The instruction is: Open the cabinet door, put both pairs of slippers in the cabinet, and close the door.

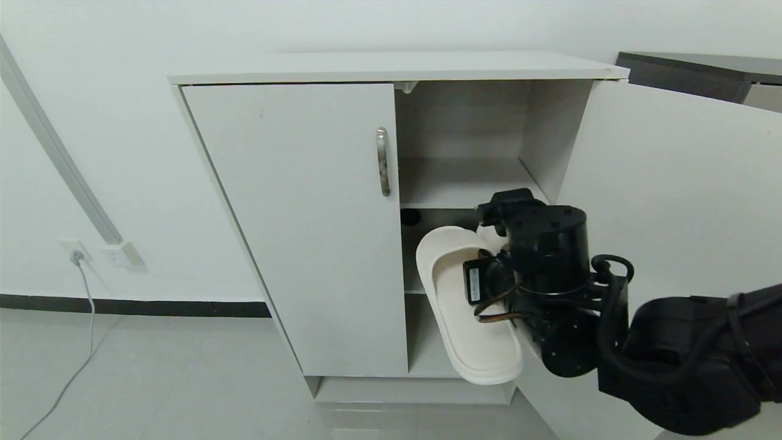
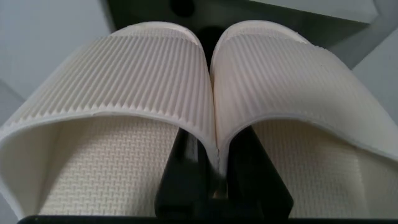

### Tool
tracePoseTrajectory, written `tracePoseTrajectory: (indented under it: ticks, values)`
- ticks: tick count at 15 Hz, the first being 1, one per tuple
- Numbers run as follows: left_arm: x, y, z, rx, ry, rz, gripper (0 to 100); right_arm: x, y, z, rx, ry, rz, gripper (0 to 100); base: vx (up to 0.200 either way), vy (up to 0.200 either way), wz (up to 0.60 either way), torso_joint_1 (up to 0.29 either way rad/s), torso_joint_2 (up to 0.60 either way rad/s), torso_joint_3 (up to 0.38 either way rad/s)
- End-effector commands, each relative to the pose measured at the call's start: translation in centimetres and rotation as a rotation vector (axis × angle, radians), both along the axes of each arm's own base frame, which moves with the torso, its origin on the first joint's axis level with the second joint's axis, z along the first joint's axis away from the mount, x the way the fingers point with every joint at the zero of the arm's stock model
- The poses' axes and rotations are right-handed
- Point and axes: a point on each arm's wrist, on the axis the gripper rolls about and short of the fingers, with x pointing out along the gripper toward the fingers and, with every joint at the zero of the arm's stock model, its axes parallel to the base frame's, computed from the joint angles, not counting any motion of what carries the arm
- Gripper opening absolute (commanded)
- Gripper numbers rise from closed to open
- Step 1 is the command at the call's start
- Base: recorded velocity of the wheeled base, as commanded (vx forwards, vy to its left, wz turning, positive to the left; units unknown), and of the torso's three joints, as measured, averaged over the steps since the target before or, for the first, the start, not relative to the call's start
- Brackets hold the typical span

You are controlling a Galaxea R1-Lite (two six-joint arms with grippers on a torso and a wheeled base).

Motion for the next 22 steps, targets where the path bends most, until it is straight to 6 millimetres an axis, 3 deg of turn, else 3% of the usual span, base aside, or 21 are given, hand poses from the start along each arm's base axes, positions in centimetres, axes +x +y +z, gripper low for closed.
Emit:
tracePoseTrajectory:
  ticks: [1, 4, 11, 22]
  values:
    - [0.0, 0.0, 0.0, 0.0, 0.0, 0.001, 0, 1.4, 2.0, 1.8, 0.033, -0.004, -0.095, 0, 0.0, 0.0, 0.0, 0.0, 0.0, 0.0]
    - [0.0, 0.0, 0.0, 0.0, 0.0, 0.001, 0, 1.8, 2.4, 3.4, 0.045, -0.025, -0.124, 0, 0.0, 0.0, 0.0, 0.0, 0.0, 0.0]
    - [0.0, 0.0, 0.0, 0.001, 0.0, 0.001, 0, 2.6, 2.3, 3.4, 0.026, -0.029, -0.135, 0, 0.0, 0.0, 0.0, 0.0, 0.0, 0.0]
    - [0.0, 0.0, 0.0, 0.003, 0.0, 0.001, 0, 3.0, 2.1, 3.5, 0.019, -0.032, -0.138, 0, 0.182, 0.0, 0.0, 0.002, 0.0, 0.005]
